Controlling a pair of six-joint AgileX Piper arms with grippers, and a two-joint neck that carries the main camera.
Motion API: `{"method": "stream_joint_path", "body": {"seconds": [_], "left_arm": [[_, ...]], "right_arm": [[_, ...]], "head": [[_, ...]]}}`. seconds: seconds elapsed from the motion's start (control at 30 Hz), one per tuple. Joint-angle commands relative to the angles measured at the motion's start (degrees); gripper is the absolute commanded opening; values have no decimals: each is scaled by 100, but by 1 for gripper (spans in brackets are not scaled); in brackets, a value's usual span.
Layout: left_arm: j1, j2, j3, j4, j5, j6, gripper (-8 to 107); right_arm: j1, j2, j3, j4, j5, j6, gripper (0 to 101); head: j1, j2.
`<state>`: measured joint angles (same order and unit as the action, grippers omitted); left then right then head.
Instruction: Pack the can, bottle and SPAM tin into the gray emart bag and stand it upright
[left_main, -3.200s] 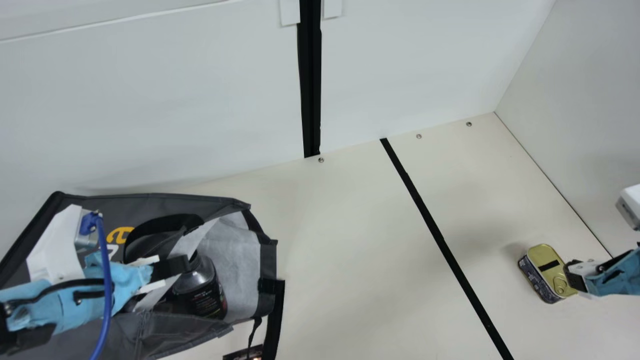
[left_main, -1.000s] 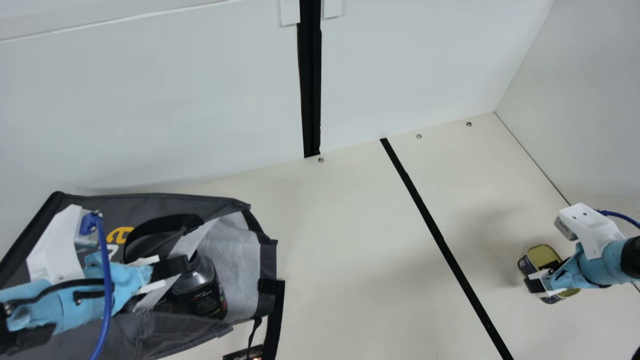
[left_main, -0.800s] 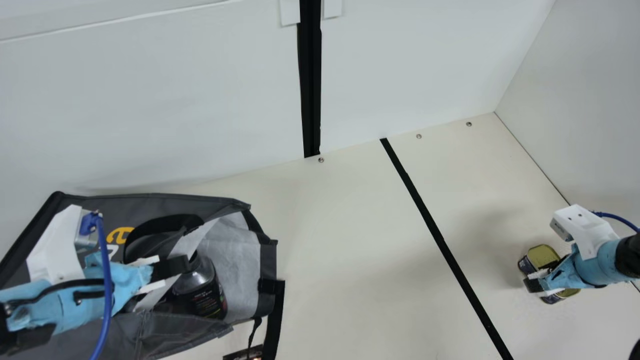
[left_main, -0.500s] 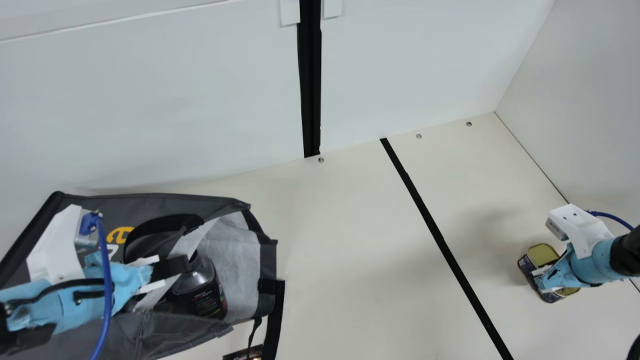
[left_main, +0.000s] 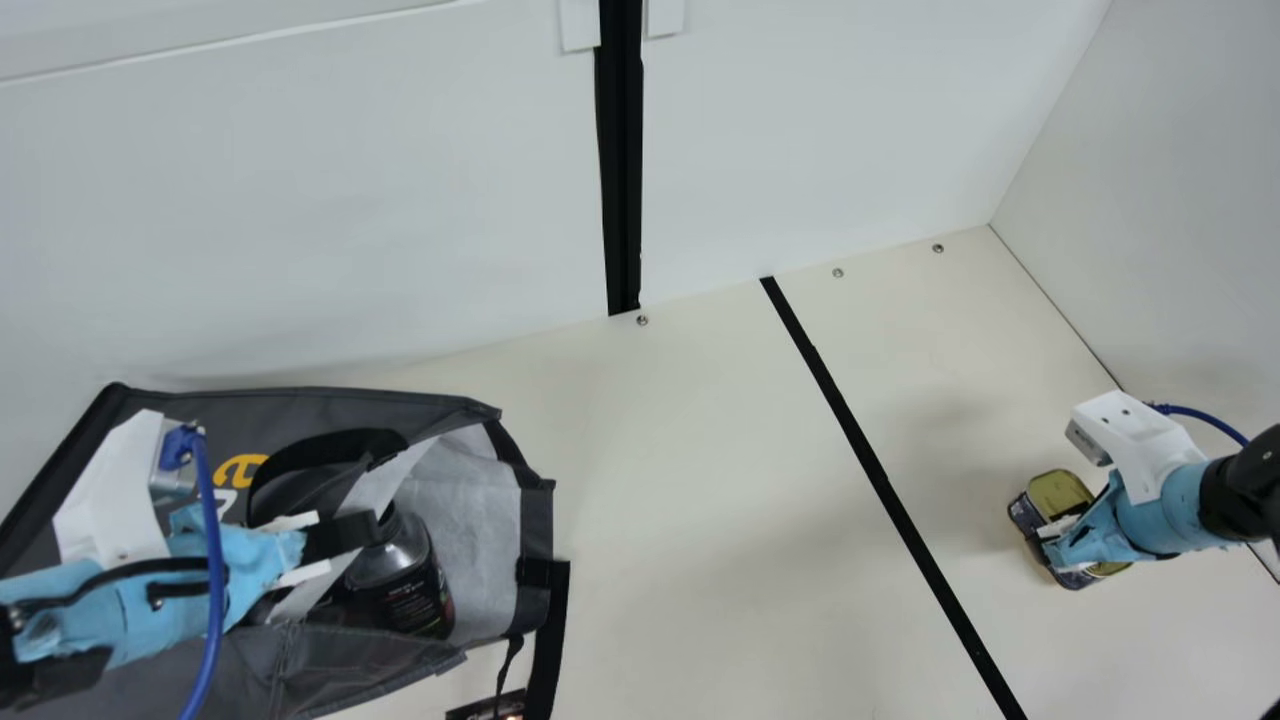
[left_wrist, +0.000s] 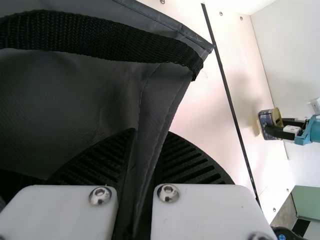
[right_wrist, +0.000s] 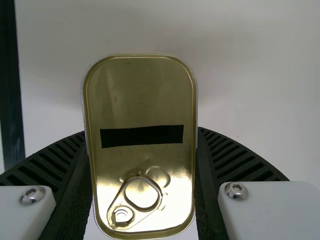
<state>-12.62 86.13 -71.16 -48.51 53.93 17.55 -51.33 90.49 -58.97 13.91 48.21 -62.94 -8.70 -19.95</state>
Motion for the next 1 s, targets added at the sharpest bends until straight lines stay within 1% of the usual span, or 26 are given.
{"method": "stream_joint_path", "body": {"seconds": [0.0, 0.47, 0.73, 0.97], "left_arm": [[0, 0, 0, 0, 0, 0, -8], [0, 0, 0, 0, 0, 0, -8], [0, 0, 0, 0, 0, 0, -8], [0, 0, 0, 0, 0, 0, -8]], "right_arm": [[72, -125, 38, -20, 30, 59, 0], [885, -940, 335, -171, 222, 442, 0], [1431, -1268, 395, -164, 426, 413, 0], [1913, -1431, 380, -149, 582, 348, 0]], "head": [[-130, -5], [-130, -5], [-130, -5], [-130, -5]]}}
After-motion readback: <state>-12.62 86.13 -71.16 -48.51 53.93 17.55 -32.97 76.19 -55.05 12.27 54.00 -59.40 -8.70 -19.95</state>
